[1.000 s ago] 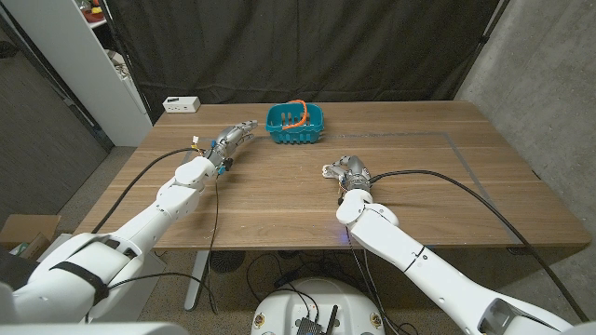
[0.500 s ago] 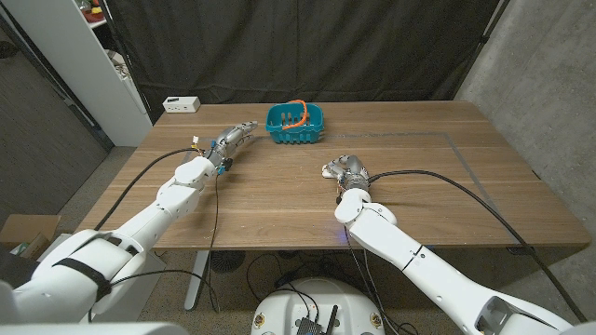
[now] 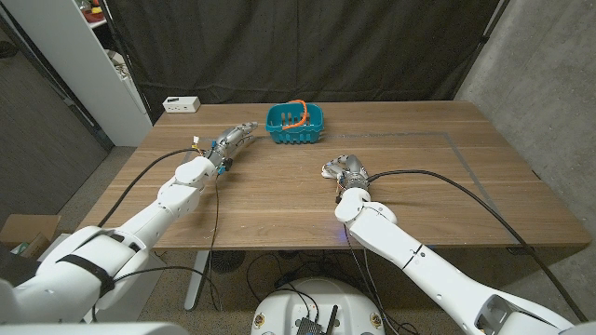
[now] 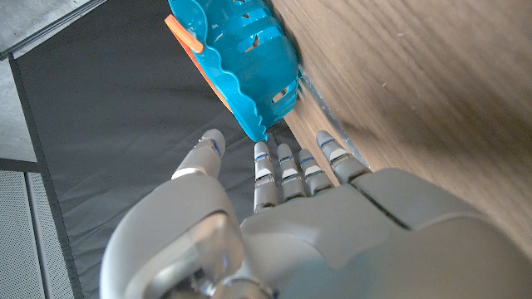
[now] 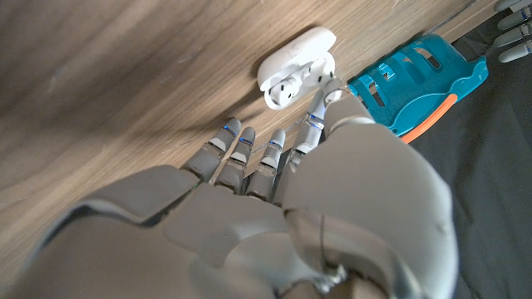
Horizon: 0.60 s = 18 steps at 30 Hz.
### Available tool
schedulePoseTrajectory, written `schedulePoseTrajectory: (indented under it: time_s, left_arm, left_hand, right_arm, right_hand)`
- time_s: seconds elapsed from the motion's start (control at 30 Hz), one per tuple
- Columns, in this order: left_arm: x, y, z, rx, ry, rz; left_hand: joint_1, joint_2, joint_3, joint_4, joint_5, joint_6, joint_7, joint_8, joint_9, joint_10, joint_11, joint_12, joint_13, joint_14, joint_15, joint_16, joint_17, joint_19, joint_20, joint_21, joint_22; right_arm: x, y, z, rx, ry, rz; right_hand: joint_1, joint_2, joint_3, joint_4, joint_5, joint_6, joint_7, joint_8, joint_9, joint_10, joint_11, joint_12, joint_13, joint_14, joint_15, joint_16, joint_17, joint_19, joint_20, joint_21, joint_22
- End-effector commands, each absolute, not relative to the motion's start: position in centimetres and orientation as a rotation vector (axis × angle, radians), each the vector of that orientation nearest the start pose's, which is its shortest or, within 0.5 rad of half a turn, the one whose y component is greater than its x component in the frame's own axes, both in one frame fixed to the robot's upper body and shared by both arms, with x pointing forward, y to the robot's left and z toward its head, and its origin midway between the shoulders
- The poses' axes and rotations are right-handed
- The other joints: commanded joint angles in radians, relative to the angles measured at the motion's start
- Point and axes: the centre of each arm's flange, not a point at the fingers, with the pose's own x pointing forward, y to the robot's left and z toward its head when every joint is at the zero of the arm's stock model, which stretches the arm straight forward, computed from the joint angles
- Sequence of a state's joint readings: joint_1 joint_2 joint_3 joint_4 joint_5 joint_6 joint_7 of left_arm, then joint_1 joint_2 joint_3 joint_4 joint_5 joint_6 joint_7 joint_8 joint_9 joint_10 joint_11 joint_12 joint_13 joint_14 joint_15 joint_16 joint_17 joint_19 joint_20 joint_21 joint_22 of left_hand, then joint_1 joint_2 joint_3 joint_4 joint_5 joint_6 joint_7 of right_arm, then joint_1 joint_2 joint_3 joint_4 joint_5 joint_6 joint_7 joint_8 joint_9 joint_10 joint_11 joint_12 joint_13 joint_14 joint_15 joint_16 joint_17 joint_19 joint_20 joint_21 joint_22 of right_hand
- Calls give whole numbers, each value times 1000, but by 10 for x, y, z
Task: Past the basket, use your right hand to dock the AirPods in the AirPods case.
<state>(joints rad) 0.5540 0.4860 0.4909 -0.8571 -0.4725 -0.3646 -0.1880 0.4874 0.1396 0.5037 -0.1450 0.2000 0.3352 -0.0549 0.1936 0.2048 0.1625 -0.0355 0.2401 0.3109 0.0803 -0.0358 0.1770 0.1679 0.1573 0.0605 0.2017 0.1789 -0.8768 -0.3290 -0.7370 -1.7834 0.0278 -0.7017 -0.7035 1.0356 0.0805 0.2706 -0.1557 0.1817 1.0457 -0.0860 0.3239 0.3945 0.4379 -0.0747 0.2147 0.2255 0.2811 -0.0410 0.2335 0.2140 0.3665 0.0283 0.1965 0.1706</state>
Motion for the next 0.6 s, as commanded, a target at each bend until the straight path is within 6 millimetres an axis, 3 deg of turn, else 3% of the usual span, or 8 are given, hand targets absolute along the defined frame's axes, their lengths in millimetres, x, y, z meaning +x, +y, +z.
schedulePoseTrajectory:
  time_s: [0.03,0.37,0.6]
  left_arm:
    - [714,318,-5,257,-511,-219]
    - [718,316,-2,264,-510,-221]
    - [721,314,-2,271,-508,-227]
  left_hand:
    - [1,5,-1,-7,6,9,-2,7,-1,-2,3,1,1,-7,-3,2,2,-1,1,0,3]
    - [3,3,-1,-8,7,8,-1,6,-1,-3,4,1,1,-6,-4,2,2,-1,0,1,3]
    - [4,2,-2,-8,7,9,-2,6,-1,-4,4,1,1,-7,-4,2,2,-1,1,1,3]
  right_arm:
    - [589,-90,-82,-588,-279,-222]
    - [591,-93,-79,-594,-266,-225]
    - [593,-95,-80,-608,-251,-220]
  right_hand:
    - [-2,-14,5,2,-2,30,8,21,13,14,-1,6,6,11,-97,10,7,13,4,6,2]
    - [-37,-25,-8,16,-5,65,4,57,34,38,-5,13,7,20,-89,21,21,16,13,4,2]
    - [-72,-29,-19,31,-4,84,11,64,27,51,-3,15,7,24,-82,26,26,16,20,3,3]
